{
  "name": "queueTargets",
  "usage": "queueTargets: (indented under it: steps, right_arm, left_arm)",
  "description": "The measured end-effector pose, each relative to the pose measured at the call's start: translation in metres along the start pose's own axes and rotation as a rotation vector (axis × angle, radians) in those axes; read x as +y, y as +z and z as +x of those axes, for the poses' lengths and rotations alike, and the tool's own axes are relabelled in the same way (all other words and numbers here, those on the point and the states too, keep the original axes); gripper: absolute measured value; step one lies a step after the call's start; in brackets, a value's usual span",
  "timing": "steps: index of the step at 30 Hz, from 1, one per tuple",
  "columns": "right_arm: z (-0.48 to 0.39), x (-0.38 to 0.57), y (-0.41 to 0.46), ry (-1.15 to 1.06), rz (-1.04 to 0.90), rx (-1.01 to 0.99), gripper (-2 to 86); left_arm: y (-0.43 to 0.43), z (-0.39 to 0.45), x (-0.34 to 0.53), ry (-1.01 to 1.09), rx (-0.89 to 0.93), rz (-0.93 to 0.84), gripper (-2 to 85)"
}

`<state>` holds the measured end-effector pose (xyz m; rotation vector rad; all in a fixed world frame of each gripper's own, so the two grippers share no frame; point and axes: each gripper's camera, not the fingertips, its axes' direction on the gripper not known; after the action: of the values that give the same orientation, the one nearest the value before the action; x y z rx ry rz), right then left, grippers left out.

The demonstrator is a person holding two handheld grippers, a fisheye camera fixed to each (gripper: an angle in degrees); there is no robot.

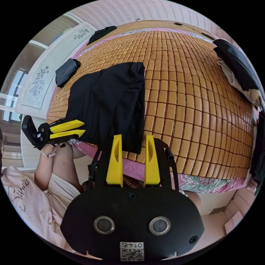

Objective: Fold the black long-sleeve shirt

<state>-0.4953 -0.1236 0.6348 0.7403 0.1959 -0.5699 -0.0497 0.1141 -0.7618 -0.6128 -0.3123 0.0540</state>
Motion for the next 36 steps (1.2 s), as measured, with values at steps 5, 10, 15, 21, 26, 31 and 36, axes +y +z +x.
queueTargets:
  steps: [5, 10, 15, 21, 26, 31, 36]
  right_arm:
    - [0.027, 0.019, -0.021, -0.011, 0.005, 0.009, 2.0]
    - [0.045, 0.033, -0.060, -0.039, 0.052, -0.141, 0.7]
    - [0.054, 0.047, -0.098, -0.083, 0.072, -0.394, 0.7]
    - [0.081, 0.069, -0.117, -0.086, 0.060, -0.416, 2.5]
    - [0.170, 0.091, -0.107, 0.248, 0.220, -0.553, 13.9]
    - [0.198, 0.074, -0.075, 0.410, 0.304, -0.764, 17.0]
    - [0.209, 0.060, -0.080, 0.454, 0.411, -0.784, 7.1]
  left_arm:
    - [-0.006, 0.011, 0.005, 0.021, 0.014, 0.017, 8.3]
    - [-0.016, 0.024, 0.006, 0.035, 0.091, 0.081, 11.5]
    - [-0.032, 0.056, 0.001, 0.109, 0.116, 0.193, 13.7]
    - [-0.032, 0.088, 0.001, 0.155, 0.127, 0.183, 4.6]
    - [-0.032, 0.091, 0.011, 0.203, 0.122, 0.154, 1.2]
    - [-0.041, 0.096, 0.018, 0.288, 0.139, 0.160, 0.5]
    - [-0.056, 0.096, 0.025, 0.357, 0.184, 0.221, 0.6]
